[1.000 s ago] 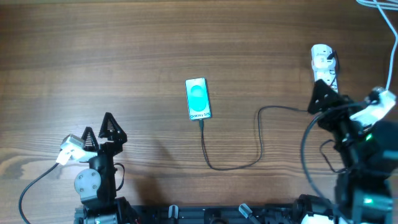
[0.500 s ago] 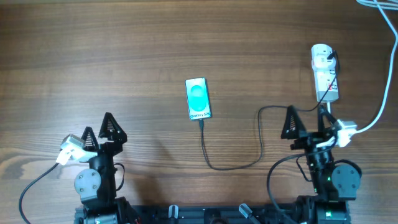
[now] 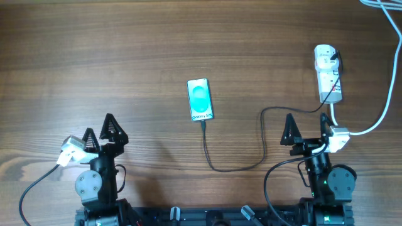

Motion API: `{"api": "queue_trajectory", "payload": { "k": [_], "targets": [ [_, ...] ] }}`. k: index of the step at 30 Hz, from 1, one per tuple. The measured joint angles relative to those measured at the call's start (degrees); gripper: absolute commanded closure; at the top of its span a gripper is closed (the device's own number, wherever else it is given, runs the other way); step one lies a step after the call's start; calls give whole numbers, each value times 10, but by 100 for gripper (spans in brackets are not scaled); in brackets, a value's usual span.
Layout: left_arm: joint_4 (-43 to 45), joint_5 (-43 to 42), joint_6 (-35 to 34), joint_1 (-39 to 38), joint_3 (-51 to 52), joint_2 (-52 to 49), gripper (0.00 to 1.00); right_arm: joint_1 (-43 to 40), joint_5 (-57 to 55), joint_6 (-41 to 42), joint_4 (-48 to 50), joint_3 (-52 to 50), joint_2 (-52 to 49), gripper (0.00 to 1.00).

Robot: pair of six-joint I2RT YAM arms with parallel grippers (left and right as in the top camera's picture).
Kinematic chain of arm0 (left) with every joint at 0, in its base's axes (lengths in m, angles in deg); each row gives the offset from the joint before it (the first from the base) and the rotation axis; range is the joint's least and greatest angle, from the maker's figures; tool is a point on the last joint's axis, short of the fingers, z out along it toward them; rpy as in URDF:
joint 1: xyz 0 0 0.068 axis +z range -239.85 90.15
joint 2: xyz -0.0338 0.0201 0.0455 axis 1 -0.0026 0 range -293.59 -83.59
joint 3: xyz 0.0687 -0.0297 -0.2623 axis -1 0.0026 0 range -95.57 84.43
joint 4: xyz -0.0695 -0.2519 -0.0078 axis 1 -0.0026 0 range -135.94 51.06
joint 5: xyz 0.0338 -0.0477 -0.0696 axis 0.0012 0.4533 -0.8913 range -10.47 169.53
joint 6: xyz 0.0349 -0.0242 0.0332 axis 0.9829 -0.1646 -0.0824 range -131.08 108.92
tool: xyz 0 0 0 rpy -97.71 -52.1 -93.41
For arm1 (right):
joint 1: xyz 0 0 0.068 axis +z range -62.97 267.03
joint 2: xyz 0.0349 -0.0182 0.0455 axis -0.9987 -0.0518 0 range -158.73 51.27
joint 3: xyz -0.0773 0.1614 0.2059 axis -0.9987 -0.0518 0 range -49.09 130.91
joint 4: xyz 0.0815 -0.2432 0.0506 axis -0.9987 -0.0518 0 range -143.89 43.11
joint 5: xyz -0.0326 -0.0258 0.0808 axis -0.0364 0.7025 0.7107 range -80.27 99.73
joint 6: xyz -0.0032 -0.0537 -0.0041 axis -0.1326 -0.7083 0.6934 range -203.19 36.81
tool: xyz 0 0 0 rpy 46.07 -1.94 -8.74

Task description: Plug charger to phone and switch on socket

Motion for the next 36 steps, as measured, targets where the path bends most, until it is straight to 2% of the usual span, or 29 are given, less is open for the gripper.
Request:
{"api": "queue_trajectory", "payload": {
  "k": [36],
  "targets": [
    [0, 0, 0, 0, 0, 0, 0, 0, -10, -2, -6, 0, 1, 0]
  ]
}}
